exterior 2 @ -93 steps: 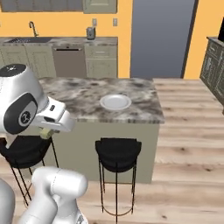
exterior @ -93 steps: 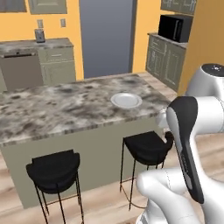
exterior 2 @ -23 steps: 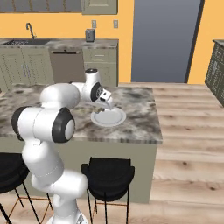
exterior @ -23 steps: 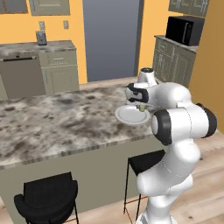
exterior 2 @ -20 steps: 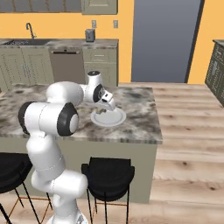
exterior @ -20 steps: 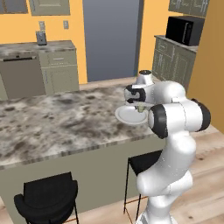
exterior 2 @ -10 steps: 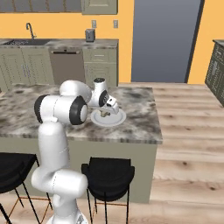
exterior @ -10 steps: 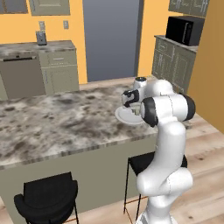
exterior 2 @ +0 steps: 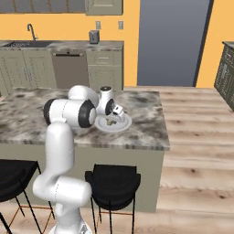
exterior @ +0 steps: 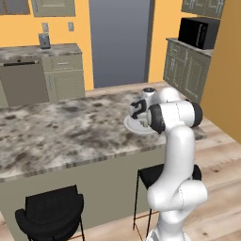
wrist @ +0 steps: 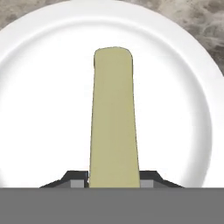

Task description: Retrieve the butter from the fridge and place it on a plate on the dining table. Then retrieve the butter knife by the fridge and place it near the plate.

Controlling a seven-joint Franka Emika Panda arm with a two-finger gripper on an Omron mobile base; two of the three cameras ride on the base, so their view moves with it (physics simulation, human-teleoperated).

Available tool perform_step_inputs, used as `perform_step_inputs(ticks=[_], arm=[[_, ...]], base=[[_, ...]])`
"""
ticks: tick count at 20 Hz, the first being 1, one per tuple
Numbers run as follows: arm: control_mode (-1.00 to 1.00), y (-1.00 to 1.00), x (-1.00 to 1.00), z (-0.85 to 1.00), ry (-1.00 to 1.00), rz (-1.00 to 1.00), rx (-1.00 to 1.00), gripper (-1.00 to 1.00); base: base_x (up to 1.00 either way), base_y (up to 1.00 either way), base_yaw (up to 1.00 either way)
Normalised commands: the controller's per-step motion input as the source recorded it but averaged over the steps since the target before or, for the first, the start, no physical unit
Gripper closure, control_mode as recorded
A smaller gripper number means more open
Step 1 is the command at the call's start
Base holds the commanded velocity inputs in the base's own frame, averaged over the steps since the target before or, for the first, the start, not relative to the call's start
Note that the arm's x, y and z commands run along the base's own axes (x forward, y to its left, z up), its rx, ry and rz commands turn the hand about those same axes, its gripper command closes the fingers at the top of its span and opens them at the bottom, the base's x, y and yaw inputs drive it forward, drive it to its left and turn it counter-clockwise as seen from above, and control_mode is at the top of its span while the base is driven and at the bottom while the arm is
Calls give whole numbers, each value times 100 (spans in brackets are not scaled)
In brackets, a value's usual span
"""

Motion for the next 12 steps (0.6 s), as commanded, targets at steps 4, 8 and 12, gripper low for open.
perform_step_inputs(ticks=[4, 8, 12], arm=[[-100, 0, 0, -33, 0, 0, 0, 100], [-100, 0, 0, -22, 0, 0, 0, 100], [-100, 0, 0, -10, 0, 0, 0, 100]], base=[[0, 0, 0], [0, 0, 0], [0, 0, 0]])
